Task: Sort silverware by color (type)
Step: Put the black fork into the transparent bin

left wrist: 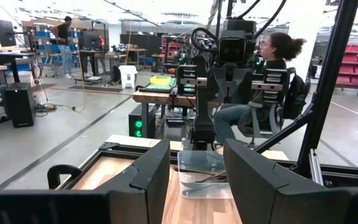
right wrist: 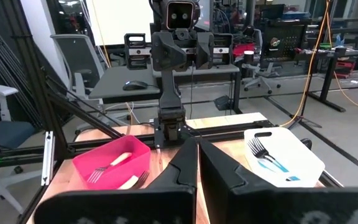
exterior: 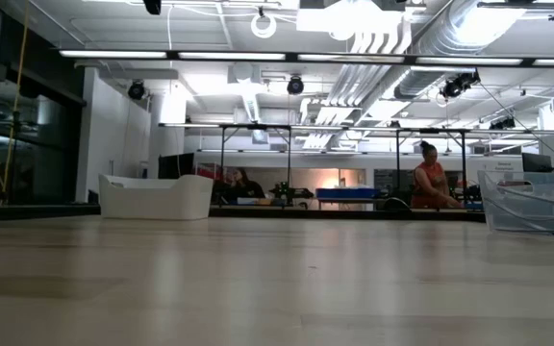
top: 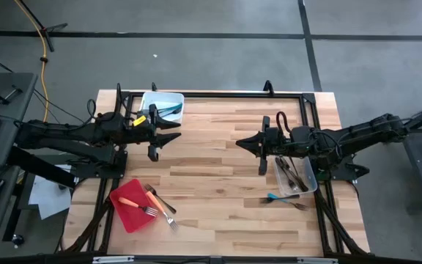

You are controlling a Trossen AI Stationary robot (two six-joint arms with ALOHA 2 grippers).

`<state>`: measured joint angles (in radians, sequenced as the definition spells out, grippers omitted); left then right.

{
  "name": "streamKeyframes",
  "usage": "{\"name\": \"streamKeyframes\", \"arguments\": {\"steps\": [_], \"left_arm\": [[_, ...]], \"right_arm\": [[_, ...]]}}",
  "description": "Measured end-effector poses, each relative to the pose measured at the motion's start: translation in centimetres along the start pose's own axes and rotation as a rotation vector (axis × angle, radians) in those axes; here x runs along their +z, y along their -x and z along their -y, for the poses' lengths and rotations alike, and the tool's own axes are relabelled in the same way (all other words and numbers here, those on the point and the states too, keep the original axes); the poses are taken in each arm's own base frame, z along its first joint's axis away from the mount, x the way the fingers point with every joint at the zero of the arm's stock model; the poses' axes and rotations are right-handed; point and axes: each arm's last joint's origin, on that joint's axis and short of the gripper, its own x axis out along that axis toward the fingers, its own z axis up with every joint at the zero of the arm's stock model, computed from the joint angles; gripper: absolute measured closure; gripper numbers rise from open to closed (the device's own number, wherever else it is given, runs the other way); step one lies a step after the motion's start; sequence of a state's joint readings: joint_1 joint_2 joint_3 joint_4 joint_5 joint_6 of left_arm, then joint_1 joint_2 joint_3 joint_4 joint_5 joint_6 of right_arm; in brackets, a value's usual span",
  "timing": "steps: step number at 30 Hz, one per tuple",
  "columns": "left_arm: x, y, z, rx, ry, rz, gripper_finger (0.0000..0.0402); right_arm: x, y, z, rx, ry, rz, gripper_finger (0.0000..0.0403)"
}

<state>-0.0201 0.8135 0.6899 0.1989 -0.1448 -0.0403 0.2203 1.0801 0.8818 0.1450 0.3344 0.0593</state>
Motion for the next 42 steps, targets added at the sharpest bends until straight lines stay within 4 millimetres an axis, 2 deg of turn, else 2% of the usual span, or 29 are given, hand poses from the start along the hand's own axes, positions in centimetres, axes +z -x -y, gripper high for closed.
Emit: {"name": "streamKeyframes", "arguments": {"steps": [34,42], "left_arm": [[0.0,0.0,0.0,0.0,0.001,0.0,0.0262],[-0.01,0.0,0.0,0.0,0.078,0.0,0.0262]], "right_arm": [[-0.07,0.01,-0.02,0.01,0.002,-0.007,0.0403],[-0.07,0.01,-0.02,0.01,-0.001,-0.007,0.0403]]}}
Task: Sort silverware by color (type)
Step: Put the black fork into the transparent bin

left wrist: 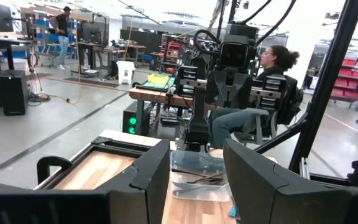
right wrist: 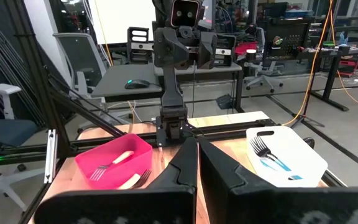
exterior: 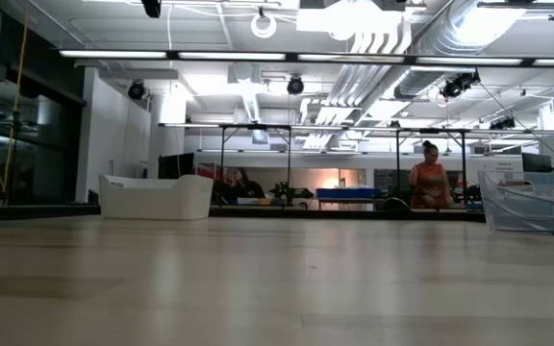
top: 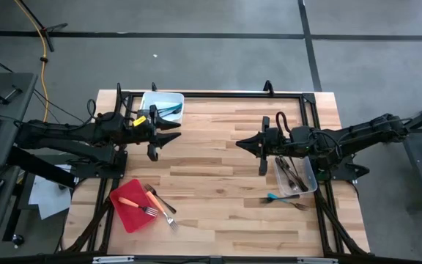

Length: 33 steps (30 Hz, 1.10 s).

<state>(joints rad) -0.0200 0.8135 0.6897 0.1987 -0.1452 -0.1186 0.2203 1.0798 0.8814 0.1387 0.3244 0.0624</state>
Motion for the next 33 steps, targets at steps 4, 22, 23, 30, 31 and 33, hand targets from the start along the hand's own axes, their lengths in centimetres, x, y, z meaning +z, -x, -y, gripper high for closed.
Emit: {"name": "streamKeyframes", "arguments": {"steps": [4,22,23,30,31,33], "left_arm": [[0.0,0.0,0.0,0.016,-0.015,0.0,0.0262],[-0.9,-0.6,-0.1,0.029,0.005,-0.058,0.0262],[-1.1,-0.9,0.0,0.026,0.017,-0.072,0.0262],[-5.1,-4.3,2.7,-0.195,-0.046,-0.585,0.0262],[-5.9,-4.7,3.3,-0.234,-0.054,-0.683,0.0262],[-7.6,-4.9,4.5,-0.296,-0.078,-0.877,0.0262]], "right_arm": [[0.0,0.0,0.0,0.001,0.0,0.0,0.0403],[0.0,0.0,0.0,0.007,-0.034,-0.001,0.0403],[0.0,0.0,0.0,0.006,-0.034,-0.005,0.0403],[-0.5,0.0,0.0,0.002,-0.056,-0.048,0.0403],[-0.5,0.0,0.0,0.002,-0.056,-0.048,0.0403],[-0.5,0.0,0.0,0.002,-0.056,-0.048,0.0403]]}}
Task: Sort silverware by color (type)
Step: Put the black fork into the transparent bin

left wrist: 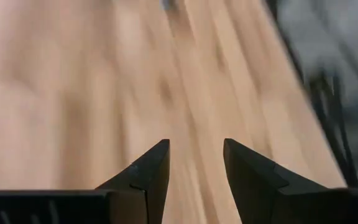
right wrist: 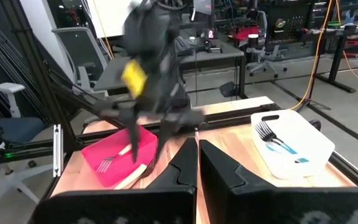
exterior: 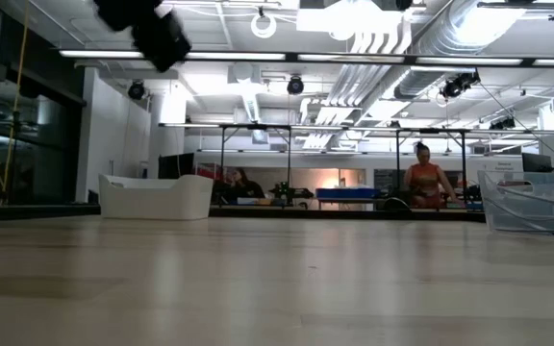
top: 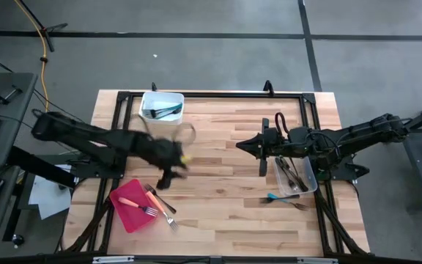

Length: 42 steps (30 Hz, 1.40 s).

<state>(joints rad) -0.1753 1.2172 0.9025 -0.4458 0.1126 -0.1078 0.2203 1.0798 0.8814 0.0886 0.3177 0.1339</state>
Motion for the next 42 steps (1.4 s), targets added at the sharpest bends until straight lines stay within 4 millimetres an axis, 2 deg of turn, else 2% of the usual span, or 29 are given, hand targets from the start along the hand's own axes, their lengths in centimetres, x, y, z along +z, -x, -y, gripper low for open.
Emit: {"name": "streamKeyframes", "arguments": {"steps": [5,8,11,17,21,31,36,42], "left_arm": [[-2.4,-3.3,2.3,-0.059,0.023,-0.342,0.0262],[-3.7,-4.8,3.7,-0.105,0.079,-0.463,0.0262],[-4.6,-6.2,4.7,-0.126,0.205,-0.557,0.0262],[-6.3,-8.6,5.0,-0.032,0.508,-0.721,0.0262],[-7.2,-9.7,4.8,0.046,0.607,-0.782,0.0262],[-8.3,-10.9,4.5,0.112,0.629,-0.85,0.0262],[-8.3,-10.9,4.4,0.116,0.543,-0.832,0.0262],[-8.3,-11.0,4.0,0.144,0.356,-0.796,0.0262]], "right_arm": [[0.0,0.0,0.0,-0.001,0.003,-0.003,0.0403],[-0.2,0.0,0.0,-0.002,0.008,-0.016,0.0403],[-0.5,0.0,0.1,-0.004,0.018,-0.047,0.0403],[-0.9,0.0,0.0,0.026,0.029,-0.089,0.0403],[-0.9,0.0,0.0,0.028,0.03,-0.093,0.0403],[-1.0,0.1,0.0,0.027,0.033,-0.104,0.0403],[-1.0,0.1,0.0,0.027,0.034,-0.104,0.0403],[-1.0,0.1,0.0,0.027,0.034,-0.107,0.0403]]}}
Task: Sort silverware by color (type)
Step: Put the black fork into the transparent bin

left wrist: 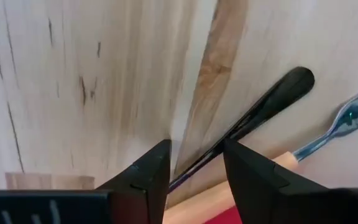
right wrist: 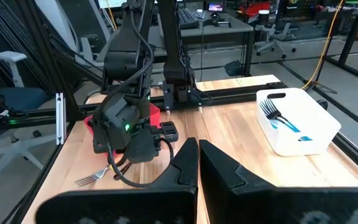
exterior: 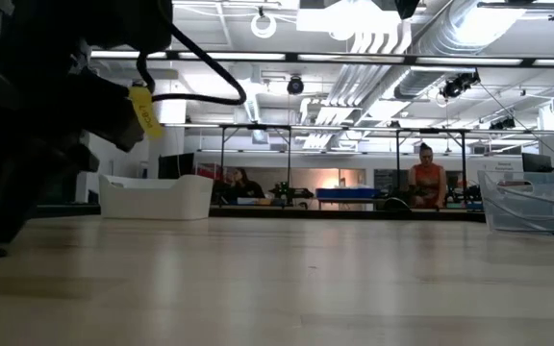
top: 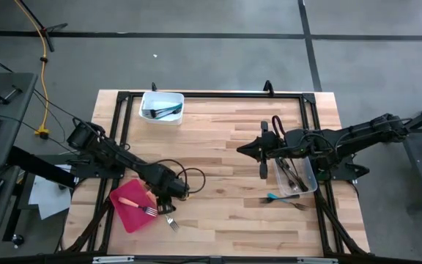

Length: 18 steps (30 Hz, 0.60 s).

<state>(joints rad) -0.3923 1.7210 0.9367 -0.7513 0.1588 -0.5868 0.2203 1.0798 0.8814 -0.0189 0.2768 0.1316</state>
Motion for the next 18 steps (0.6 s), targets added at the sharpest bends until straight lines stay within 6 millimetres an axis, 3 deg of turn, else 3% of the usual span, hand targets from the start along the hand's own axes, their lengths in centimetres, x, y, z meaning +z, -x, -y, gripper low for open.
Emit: {"name": "streamKeyframes", "arguments": {"steps": [18], "left_arm": [[1.7,0.6,-2.2,0.222,-0.302,0.127,0.0262]], "right_arm": [[0.0,0.0,0.0,0.0,-0.002,0.0,0.0403]]}}
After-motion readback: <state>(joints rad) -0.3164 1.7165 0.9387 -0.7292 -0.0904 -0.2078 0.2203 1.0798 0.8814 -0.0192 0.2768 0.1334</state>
